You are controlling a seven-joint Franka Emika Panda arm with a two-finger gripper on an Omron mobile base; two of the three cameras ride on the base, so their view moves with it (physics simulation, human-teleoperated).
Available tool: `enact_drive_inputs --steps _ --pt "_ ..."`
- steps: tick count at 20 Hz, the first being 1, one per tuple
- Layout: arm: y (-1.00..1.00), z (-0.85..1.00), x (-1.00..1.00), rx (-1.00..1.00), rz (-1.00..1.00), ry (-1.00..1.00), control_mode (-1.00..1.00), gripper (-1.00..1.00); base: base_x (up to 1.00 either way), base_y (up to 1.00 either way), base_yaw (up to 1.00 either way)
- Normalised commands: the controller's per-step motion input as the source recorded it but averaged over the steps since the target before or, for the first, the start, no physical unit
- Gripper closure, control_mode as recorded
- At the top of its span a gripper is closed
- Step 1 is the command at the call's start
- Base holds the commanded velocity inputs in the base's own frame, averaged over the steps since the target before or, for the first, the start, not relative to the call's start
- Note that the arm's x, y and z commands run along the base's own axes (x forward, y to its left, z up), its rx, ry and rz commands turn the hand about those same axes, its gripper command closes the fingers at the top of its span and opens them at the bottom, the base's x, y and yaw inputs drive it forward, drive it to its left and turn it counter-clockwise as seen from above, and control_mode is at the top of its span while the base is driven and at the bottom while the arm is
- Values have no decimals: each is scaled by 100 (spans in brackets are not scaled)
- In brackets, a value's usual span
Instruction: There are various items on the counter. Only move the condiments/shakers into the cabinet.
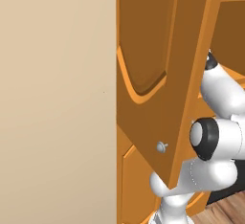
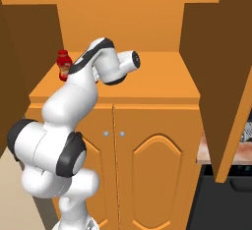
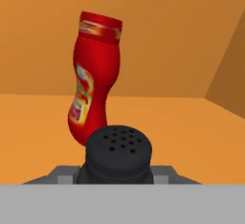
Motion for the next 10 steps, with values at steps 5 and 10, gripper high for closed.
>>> enact_drive_inputs --steps 5,10 --pt "7 -19 29 0 0 0 -100 100 0 0 0" --pt "9 -16 8 0 0 0 -100 100 0 0 0"
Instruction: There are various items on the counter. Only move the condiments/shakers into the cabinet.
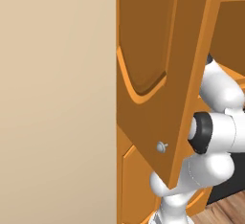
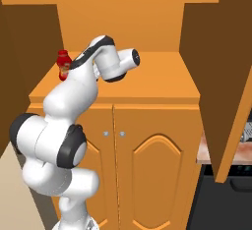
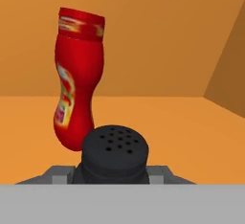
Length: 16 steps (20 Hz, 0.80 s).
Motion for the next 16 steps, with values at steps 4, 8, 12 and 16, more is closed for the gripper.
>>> enact_drive_inputs --steps 4,8,12,16 --pt "6 -2 0 0 0 0 -100 -100 0 0 0" --pt "0 0 -8 0 0 0 -100 -100 0 0 0" --pt "0 9 -22 0 0 0 -100 -100 0 0 0" --pt "0 13 -26 0 -1 0 -100 -100 0 0 0"
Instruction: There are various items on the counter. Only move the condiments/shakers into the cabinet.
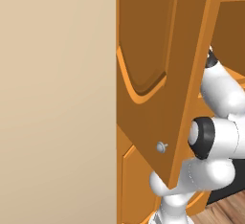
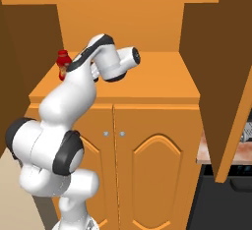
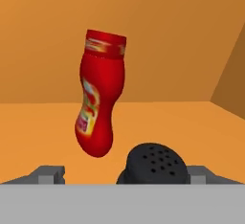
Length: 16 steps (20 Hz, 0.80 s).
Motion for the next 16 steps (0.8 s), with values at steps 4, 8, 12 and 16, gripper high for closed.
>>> enact_drive_inputs --steps 4,8,12,16 --pt "-6 37 -32 0 -3 0 -100 -100 0 0 0" --pt "-17 57 -42 1 -2 0 -100 -100 0 0 0" --pt "-32 50 -59 0 -3 -1 -100 -100 0 0 0" --pt "-39 24 -100 0 -11 -4 -100 -100 0 0 0"
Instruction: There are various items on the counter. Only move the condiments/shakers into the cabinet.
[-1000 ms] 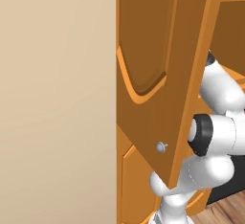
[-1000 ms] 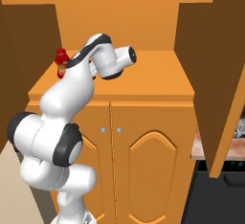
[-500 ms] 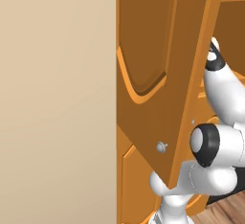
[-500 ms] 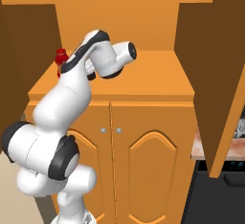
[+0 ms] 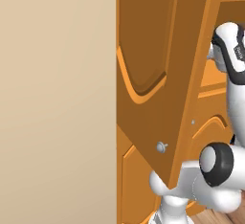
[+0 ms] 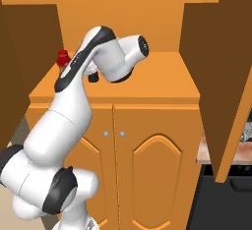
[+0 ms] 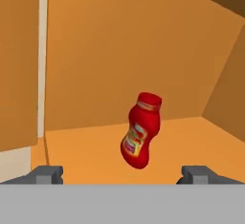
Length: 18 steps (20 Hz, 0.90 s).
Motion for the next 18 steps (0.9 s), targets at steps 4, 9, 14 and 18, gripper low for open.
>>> enact_drive_inputs --steps 4,9,14,18 --pt "-15 3 -100 -1 -35 0 -100 -100 0 0 0" --pt "-2 0 -96 -4 -48 16 -100 -100 0 0 0" --pt "-21 10 -36 0 -51 52 -100 -100 0 0 0" --pt "-42 6 -8 0 -46 55 -100 -100 0 0 0"
